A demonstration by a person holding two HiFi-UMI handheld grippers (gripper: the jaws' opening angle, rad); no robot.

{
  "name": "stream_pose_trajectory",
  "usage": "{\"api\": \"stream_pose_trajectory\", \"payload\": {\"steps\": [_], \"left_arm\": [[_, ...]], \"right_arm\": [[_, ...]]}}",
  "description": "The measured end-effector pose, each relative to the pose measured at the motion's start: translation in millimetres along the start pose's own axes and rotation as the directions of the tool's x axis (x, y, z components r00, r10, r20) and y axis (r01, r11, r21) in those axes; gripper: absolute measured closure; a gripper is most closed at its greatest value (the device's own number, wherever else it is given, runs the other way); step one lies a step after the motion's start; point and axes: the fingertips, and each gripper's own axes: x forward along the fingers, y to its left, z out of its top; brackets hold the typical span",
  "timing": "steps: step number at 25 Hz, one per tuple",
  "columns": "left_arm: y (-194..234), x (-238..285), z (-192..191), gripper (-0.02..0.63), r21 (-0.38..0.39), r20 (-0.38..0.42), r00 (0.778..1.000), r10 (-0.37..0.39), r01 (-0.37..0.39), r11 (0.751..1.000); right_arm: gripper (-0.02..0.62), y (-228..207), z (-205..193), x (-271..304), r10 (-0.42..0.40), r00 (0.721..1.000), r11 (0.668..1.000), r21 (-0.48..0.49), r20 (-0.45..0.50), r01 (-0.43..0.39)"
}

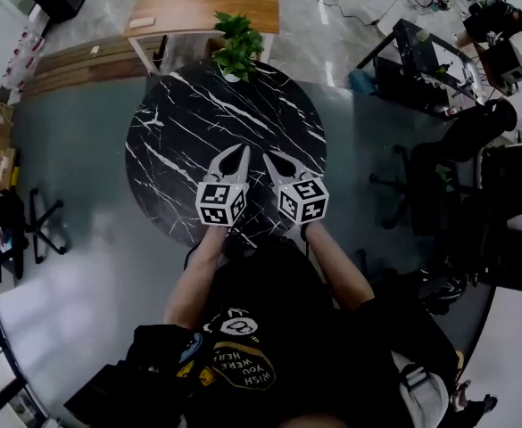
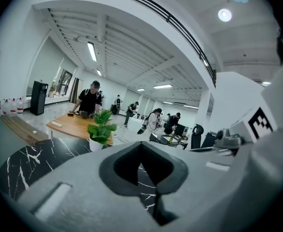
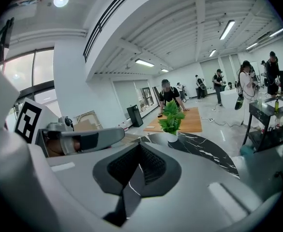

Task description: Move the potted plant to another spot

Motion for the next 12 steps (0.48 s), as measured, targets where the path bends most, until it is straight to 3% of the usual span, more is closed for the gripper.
{"api": "stream_pose_trajectory", "payload": {"steps": [7,12], "left_arm": [[45,79,-31,0.601,0.002,0.007,0.998,0.07,-0.07,0.998],[110,132,-57,0.601,0.011,-0.025,0.993,0.115,-0.115,0.993]], "right_arm": [[0.594,-68,-12,78,0.07,0.998,0.997,-0.011,-0.003,-0.07],[0.592,-106,-18,162,0.062,0.997,0.998,-0.03,0.039,-0.06]]}}
